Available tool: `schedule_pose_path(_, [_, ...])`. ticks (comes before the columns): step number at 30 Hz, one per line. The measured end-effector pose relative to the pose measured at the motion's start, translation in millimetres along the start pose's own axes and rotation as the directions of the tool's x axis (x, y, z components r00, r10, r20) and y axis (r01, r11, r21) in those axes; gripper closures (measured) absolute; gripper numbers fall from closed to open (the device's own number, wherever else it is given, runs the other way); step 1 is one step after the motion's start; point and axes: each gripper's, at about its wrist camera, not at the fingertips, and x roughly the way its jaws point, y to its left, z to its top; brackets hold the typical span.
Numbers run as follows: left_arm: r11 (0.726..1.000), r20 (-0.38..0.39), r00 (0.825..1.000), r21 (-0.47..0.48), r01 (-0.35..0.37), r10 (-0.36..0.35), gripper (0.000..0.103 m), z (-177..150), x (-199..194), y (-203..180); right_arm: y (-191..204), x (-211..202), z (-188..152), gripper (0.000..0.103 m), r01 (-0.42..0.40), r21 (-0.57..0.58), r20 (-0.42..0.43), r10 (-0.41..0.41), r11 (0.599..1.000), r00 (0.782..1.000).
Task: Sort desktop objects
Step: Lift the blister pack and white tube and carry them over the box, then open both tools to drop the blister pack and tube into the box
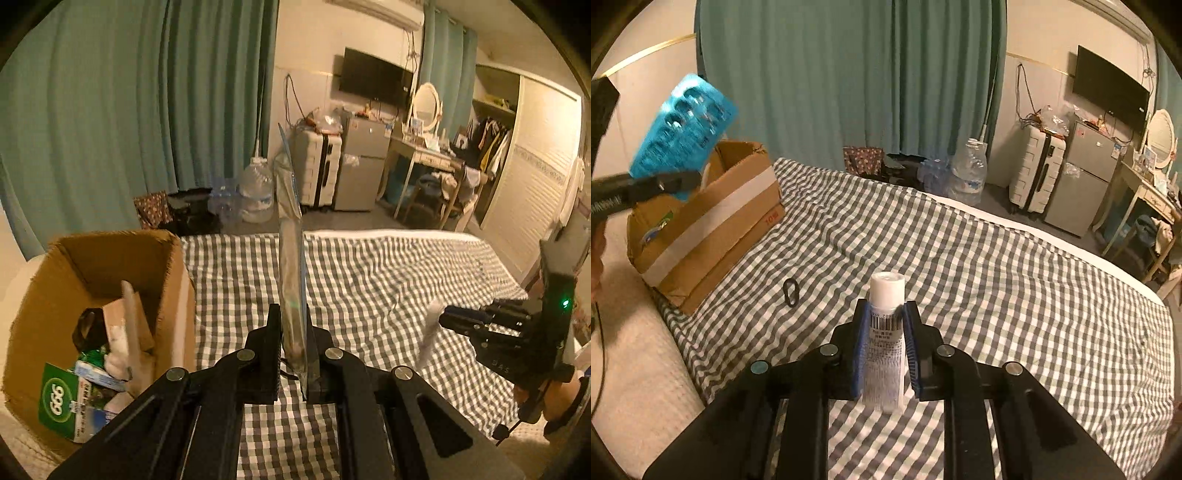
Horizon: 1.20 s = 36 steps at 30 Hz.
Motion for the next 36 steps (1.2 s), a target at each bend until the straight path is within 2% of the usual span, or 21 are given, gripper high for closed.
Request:
schedule_pose_path(5, [1.000, 0.055, 0.998, -0.016, -0.004, 0.005, 0.096, 3, -30, 13, 3, -10, 2, 0.096, 0.017, 0.019, 0.020, -0.018, 1.000, 1.000])
schedule_pose_path(8, [0.999, 0.085, 0.996, -0.036, -0.011, 0.014, 0.096, 8, -42, 24, 7, -3, 2, 0.096, 0.035, 0.025, -0.013, -0.035, 0.999, 0.999])
schedule_pose_path(10, [0.999, 0.112, 0.993, -0.043, -0.020, 0.024, 0.096, 13, -53, 31, 9, 16, -2, 0.075, -0.004, 0.068, -0.074, 0.009, 0.998, 0.997])
schedule_pose_path(11, [0.999, 0.125, 0.992, -0.041, -0.028, 0.033, 0.096, 15, -57, 34, 10, 25, -5, 0.047, 0.010, 0.071, -0.094, -0.003, 0.997, 0.996])
schedule_pose_path(12, [0.998, 0.141, 0.989, -0.036, -0.043, 0.047, 0.096, 18, -63, 37, 11, 39, -8, 0.034, 0.037, 0.067, -0.121, -0.029, 0.997, 0.992])
schedule_pose_path(14, [0.998, 0.157, 0.986, -0.037, -0.059, 0.064, 0.096, 20, -69, 42, 9, 66, -13, 0.034, 0.077, 0.078, -0.188, -0.062, 0.994, 0.980])
schedule_pose_path(16, [0.997, 0.158, 0.985, -0.044, -0.067, 0.073, 0.096, 25, -74, 52, 8, 89, -19, 0.034, 0.083, 0.094, -0.232, -0.060, 0.992, 0.971])
schedule_pose_path(19, [0.993, 0.154, 0.982, -0.048, -0.104, 0.110, 0.096, 30, -79, 68, 16, 122, -28, 0.035, 0.102, 0.057, -0.313, -0.079, 0.993, 0.947])
schedule_pose_path(20, [0.992, 0.149, 0.981, -0.053, -0.118, 0.124, 0.096, 31, -80, 74, 19, 130, -31, 0.049, 0.110, 0.038, -0.338, -0.091, 0.993, 0.937])
schedule_pose_path(21, [0.990, 0.146, 0.981, -0.062, -0.123, 0.131, 0.096, 32, -81, 80, 20, 139, -35, 0.069, 0.118, 0.020, -0.368, -0.103, 0.993, 0.924])
schedule_pose_path(22, [0.989, 0.138, 0.981, -0.082, -0.123, 0.133, 0.096, 34, -82, 90, 19, 142, -37, 0.071, 0.123, 0.020, -0.379, -0.106, 0.992, 0.919])
schedule_pose_path(24, [0.986, 0.133, 0.982, -0.109, -0.123, 0.137, 0.096, 34, -85, 103, 16, 139, -35, 0.074, 0.122, 0.039, -0.362, -0.099, 0.992, 0.927])
schedule_pose_path(26, [0.982, 0.127, 0.980, -0.127, -0.137, 0.153, 0.096, 33, -87, 114, 13, 128, -28, 0.074, 0.129, 0.061, -0.315, -0.104, 0.990, 0.943])
schedule_pose_path(30, [0.977, 0.094, 0.981, -0.145, -0.154, 0.169, 0.096, 29, -88, 130, 10, 87, -2, 0.076, 0.058, 0.183, -0.172, -0.026, 0.981, 0.985])
schedule_pose_path(31, [0.977, 0.080, 0.982, -0.145, -0.157, 0.169, 0.096, 27, -87, 133, 13, 77, 4, 0.081, 0.038, 0.193, -0.137, -0.011, 0.980, 0.991])
schedule_pose_path(32, [0.977, 0.067, 0.983, -0.144, -0.159, 0.170, 0.096, 26, -86, 136, 18, 70, 11, 0.096, 0.023, 0.196, -0.112, -0.001, 0.980, 0.994])
schedule_pose_path(36, [0.974, 0.025, 0.986, -0.157, -0.161, 0.167, 0.096, 17, -81, 149, 52, 48, 42, 0.096, -0.056, 0.181, -0.031, 0.062, 0.982, 0.998])
